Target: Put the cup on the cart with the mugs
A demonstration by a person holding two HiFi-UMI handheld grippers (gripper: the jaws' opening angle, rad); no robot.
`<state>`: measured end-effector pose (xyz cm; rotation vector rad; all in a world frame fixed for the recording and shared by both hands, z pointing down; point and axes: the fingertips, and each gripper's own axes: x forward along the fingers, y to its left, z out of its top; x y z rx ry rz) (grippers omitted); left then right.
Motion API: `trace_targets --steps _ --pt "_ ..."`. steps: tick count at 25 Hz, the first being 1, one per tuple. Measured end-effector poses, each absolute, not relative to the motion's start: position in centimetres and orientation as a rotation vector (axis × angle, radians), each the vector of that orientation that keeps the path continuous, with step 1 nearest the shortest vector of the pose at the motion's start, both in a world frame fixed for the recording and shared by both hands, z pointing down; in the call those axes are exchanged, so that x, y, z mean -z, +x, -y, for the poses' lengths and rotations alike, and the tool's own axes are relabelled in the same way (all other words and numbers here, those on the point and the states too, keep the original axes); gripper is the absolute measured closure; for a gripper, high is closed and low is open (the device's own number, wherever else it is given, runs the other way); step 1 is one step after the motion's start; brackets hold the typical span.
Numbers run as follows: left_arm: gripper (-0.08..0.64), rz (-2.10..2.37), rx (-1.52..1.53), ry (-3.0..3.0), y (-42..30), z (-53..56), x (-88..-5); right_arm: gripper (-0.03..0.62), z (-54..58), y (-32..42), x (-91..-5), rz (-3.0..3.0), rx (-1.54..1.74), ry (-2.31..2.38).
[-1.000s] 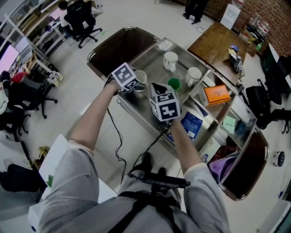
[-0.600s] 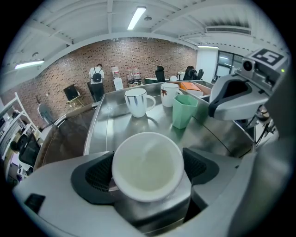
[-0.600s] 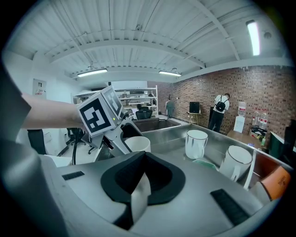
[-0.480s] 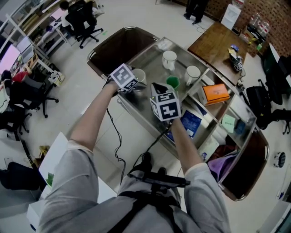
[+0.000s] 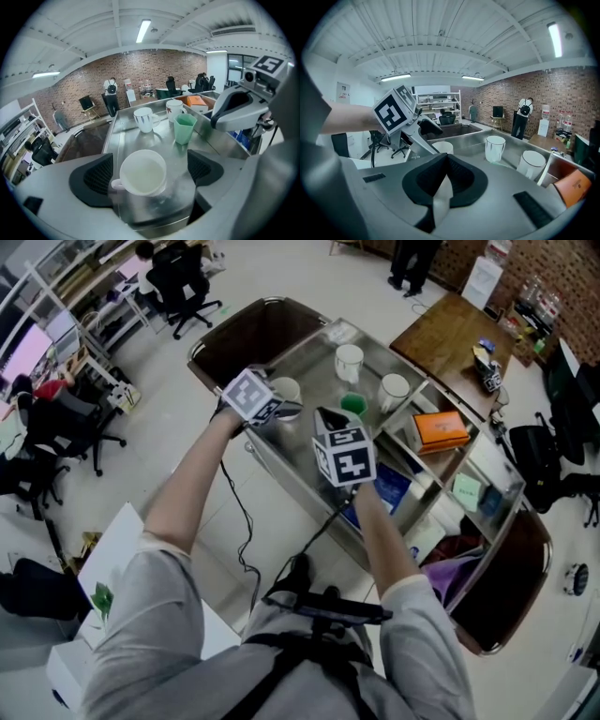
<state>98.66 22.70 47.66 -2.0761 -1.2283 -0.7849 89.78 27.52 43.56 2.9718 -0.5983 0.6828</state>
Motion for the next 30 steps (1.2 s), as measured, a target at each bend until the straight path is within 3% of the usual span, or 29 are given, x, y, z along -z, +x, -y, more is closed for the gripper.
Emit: trace_targets --steps 3,14,30 --pt "0.078 1.206 0.725 -2.165 97.0 -22.2 -45.3 0.584 -27.4 88.4 -42.7 0.625 -0.659 2.979" --pt "0.543 0.900 0.415 -2.666 85.6 -16.2 -38.3 0.584 -26.2 80.4 -39.5 0.744 -0.561 3.003" --pt "0.556 0.595 0.413 -2.950 67.9 -8.7 -41.8 0.584 -24.8 67.6 -42.9 0.887 -0.568 3.038"
